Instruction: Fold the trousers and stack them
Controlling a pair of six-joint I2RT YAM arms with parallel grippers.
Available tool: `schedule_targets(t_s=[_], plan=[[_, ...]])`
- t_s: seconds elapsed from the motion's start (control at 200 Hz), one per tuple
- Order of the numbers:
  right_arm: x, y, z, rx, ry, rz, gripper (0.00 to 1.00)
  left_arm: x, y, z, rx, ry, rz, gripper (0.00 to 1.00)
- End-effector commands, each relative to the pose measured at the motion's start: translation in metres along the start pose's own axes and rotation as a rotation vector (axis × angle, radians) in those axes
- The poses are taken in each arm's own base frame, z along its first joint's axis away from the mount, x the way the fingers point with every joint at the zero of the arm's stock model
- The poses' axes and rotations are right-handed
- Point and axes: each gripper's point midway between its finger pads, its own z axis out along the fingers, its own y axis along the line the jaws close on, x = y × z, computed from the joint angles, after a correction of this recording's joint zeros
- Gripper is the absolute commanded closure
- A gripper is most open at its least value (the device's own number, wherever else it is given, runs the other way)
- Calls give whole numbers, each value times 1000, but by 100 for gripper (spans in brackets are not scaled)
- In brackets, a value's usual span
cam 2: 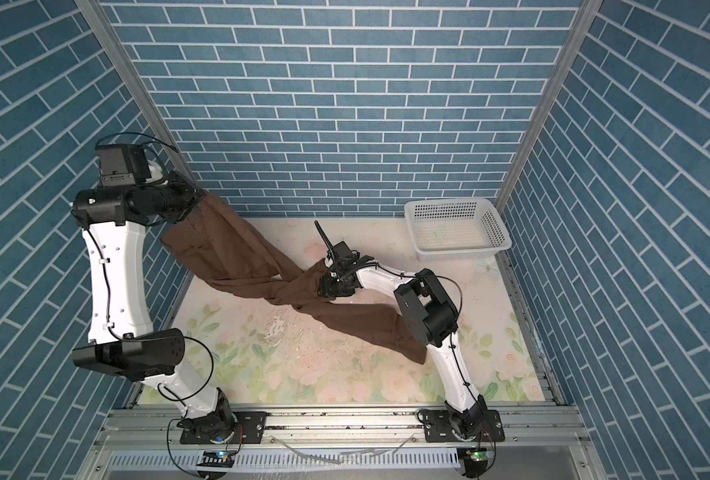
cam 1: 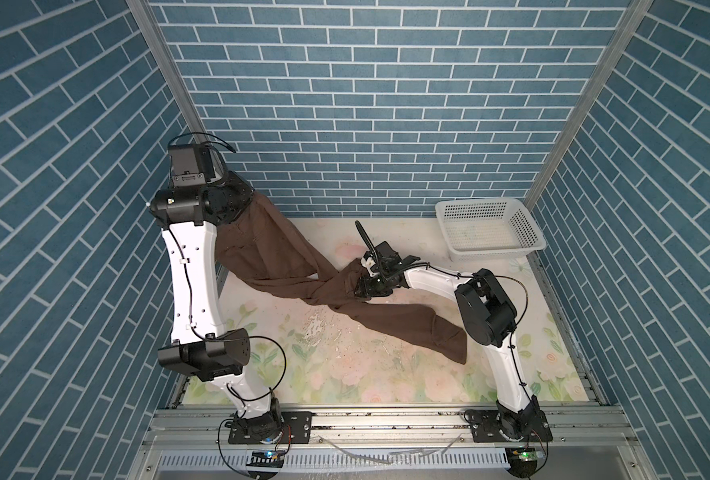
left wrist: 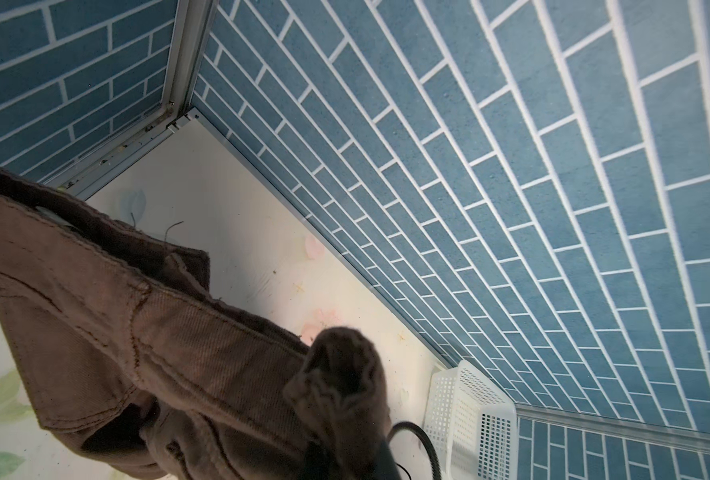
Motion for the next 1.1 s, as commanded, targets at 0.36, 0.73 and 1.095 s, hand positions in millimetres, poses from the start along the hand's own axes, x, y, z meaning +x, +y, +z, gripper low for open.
schedule_targets(t_s=[0.36,0.73,1.095], plan=[[-198,-63,-342,345,-706,22,100,-46,-32,-46,214,-85,-43,96],[-25,-113,-408,434,-747,199,100,-64,13,-1,159,-68,-124,98],[159,-71,-222,214,-116,46,80,-72,6,0,171,-88,-103,98]])
